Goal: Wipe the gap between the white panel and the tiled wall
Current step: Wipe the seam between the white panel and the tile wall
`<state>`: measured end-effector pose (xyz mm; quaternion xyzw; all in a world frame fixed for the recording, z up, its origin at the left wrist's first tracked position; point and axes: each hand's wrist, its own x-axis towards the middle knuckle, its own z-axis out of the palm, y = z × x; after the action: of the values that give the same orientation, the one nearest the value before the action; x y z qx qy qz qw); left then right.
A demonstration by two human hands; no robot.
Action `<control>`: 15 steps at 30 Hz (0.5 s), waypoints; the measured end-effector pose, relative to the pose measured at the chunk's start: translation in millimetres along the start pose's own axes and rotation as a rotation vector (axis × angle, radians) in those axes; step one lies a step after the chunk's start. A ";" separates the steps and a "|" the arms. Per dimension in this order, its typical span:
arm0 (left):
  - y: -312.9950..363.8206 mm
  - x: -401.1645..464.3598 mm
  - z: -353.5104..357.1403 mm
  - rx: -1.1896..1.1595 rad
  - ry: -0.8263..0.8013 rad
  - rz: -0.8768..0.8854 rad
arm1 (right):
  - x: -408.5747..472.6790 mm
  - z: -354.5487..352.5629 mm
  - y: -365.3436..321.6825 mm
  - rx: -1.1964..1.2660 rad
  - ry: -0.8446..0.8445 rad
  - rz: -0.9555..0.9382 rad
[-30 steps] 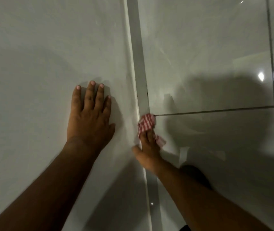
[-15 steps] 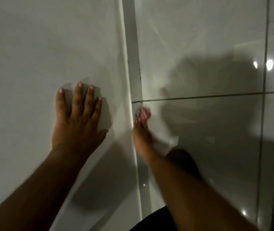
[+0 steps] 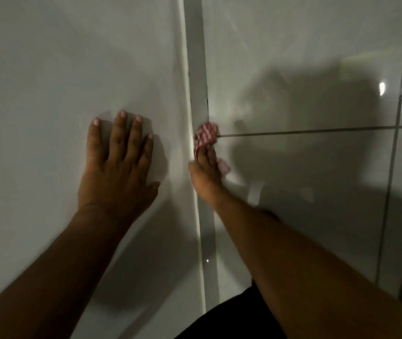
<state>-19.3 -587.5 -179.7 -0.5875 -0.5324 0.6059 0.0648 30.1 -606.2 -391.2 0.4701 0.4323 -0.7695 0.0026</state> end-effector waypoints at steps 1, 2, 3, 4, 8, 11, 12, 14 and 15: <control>-0.2 0.5 0.3 -0.017 0.014 -0.007 | -14.3 5.3 19.4 -0.071 -0.013 -0.012; 0.0 0.5 0.2 -0.026 0.015 -0.012 | -30.9 10.3 38.2 -0.085 -0.027 -0.014; 0.5 0.6 0.0 -0.029 0.013 -0.016 | -44.2 16.9 54.4 -0.018 -0.041 0.011; 1.4 2.2 0.6 -0.025 0.009 -0.018 | -51.2 22.9 64.2 0.070 -0.047 0.045; 14.3 13.3 3.6 -0.045 -0.004 -0.031 | -42.9 31.8 56.2 0.224 0.193 0.159; 37.5 22.7 13.5 -0.075 -0.026 -0.007 | -23.9 7.0 30.4 0.268 0.292 0.041; 47.8 29.2 18.3 -0.076 -0.021 0.011 | -10.2 -3.9 21.3 0.277 0.289 -0.014; 65.1 37.6 18.7 -0.142 -0.013 0.027 | 13.6 -29.3 3.7 0.234 0.294 -0.079; 68.3 41.1 15.6 -0.226 -0.006 -0.001 | 22.4 -43.4 -7.7 0.224 0.289 -0.096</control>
<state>-6.5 -596.4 -259.3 -0.5891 -0.5978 0.5437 -0.0031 45.8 -563.4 -410.4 0.5518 0.3618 -0.7366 -0.1485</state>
